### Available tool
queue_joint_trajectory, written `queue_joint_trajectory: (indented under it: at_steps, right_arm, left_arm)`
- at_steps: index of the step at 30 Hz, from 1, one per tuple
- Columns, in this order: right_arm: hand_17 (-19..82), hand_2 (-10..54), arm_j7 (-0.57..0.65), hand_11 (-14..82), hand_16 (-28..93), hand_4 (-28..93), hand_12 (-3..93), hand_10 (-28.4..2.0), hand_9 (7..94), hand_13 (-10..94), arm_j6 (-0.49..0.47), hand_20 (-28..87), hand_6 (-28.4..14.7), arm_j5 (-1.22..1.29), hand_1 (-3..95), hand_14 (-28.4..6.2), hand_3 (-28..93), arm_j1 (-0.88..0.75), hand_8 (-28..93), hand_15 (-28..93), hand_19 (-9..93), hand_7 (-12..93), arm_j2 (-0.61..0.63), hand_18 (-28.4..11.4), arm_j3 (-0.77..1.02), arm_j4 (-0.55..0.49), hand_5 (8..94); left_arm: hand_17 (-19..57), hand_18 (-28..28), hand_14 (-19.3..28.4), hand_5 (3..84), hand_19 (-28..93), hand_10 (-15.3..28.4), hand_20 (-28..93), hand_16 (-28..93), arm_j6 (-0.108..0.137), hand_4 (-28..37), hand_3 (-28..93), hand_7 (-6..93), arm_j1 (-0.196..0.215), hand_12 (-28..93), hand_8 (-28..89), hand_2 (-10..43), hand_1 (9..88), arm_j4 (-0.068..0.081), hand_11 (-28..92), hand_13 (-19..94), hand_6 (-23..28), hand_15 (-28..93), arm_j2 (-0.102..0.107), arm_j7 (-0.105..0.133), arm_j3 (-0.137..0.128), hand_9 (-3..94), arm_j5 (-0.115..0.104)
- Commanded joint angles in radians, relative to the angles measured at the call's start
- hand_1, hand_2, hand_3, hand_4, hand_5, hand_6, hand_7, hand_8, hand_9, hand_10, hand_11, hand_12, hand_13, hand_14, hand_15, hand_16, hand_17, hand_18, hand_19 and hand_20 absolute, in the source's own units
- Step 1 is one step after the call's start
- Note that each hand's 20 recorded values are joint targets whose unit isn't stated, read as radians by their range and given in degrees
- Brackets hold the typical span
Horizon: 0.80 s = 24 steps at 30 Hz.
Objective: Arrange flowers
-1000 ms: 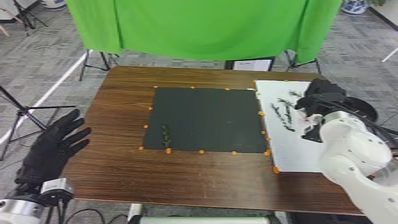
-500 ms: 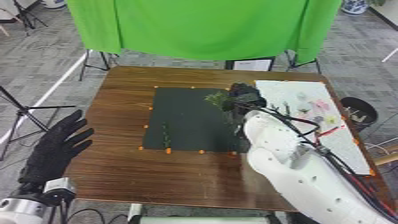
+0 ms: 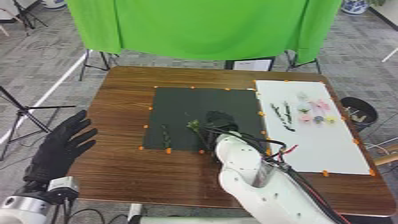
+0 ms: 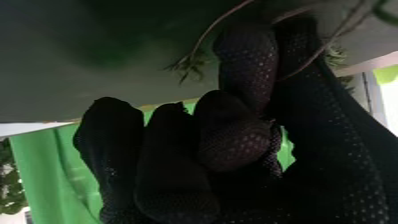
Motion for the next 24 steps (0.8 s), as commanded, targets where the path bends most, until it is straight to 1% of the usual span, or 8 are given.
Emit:
queue_joint_trajectory:
  at_steps: [1,4,11,19,20,24]
  right_arm:
    - [59,-3.4,0.011,60.8,37,-13,44.0,-5.3,93.7,89,0.014,76,3.0,-0.041,31.4,-5.3,88,-0.011,23,84,93,48,-0.076,-22.1,-0.002,0.022,82.8]
    - [59,-3.0,0.015,60.8,37,-13,43.9,-5.2,93.7,89,0.01,77,2.9,-0.049,31.3,-5.2,88,-0.016,23,84,93,49,-0.086,-22.0,0.004,0.026,82.7]
    - [59,-2.8,0.012,60.1,37,-14,44.3,-5.0,93.7,89,0.001,77,2.5,-0.054,28.3,-4.9,87,-0.031,21,84,93,48,-0.078,-22.0,0.025,0.019,82.6]
    - [58,-2.8,0.01,59.3,38,-16,45.4,-5.3,93.5,89,0.028,77,2.1,-0.071,26.7,-5.1,86,-0.03,17,83,93,49,-0.065,-22.0,0.036,0.004,82.1]
    - [58,-2.7,0.011,59.2,38,-17,45.5,-5.2,93.4,88,0.027,77,2.1,-0.067,26.5,-5.1,86,-0.032,16,83,93,49,-0.066,-22.1,0.038,0.001,82.1]
    - [58,-2.5,0.004,59.1,38,-17,45.8,-5.4,93.0,88,0.028,77,1.9,-0.074,24.8,-5.0,86,-0.038,10,83,93,51,-0.069,-22.1,0.04,-0.007,81.8]
  left_arm:
    - [-11.4,24.1,15.2,24.9,38,10.7,9,3,-0.014,-28.3,68,19.4,-0.021,21,-10,-7.0,24.0,0.012,18,16,3.2,24,0.015,-0.017,0.016,19.4,-0.001]
    - [-11.5,24.1,15.2,24.9,38,10.7,9,3,-0.014,-28.3,68,19.4,-0.024,21,-10,-7.0,24.0,0.012,18,16,3.2,24,0.016,-0.021,0.018,19.3,-0.002]
    - [-11.5,24.2,15.2,25.0,38,10.6,9,3,-0.015,-28.3,68,19.4,-0.019,21,-10,-7.0,24.0,0.011,18,16,3.3,24,0.012,-0.018,0.013,19.3,-0.001]
    - [-11.6,24.3,15.2,25.0,38,10.7,9,3,-0.013,-28.3,68,19.3,-0.017,21,-10,-6.9,24.0,0.011,18,16,3.3,25,0.01,-0.015,0.014,19.4,0.0]
    - [-11.6,24.2,15.2,25.0,38,10.7,9,3,-0.015,-28.3,67,19.3,-0.02,21,-10,-6.6,24.1,0.012,18,16,3.3,25,0.011,-0.017,0.015,19.4,-0.001]
    - [-11.5,24.2,15.2,25.0,38,10.7,9,3,-0.013,-28.2,67,19.4,-0.019,21,-10,-6.6,24.1,0.012,18,16,3.3,25,0.011,-0.019,0.015,19.3,0.0]
